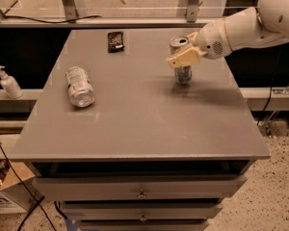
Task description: Knock redbull can over
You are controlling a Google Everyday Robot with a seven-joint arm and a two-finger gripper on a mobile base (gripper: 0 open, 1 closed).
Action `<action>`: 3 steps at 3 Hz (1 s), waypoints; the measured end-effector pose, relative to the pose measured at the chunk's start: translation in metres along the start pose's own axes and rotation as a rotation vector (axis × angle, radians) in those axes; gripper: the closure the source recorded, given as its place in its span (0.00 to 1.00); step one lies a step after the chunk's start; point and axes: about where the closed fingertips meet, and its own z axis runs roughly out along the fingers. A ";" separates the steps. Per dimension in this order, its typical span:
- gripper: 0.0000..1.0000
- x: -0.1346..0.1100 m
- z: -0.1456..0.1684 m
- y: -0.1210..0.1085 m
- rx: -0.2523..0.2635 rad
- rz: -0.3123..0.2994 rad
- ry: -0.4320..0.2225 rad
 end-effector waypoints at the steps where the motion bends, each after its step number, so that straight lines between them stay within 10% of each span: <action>1: 0.87 -0.021 -0.011 0.016 0.007 -0.104 0.152; 2: 1.00 -0.041 -0.013 0.039 0.014 -0.246 0.365; 3: 0.82 -0.028 0.000 0.067 -0.012 -0.351 0.582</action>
Offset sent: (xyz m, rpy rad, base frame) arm -0.0486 -0.0093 0.0443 -1.0329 -0.1788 0.1432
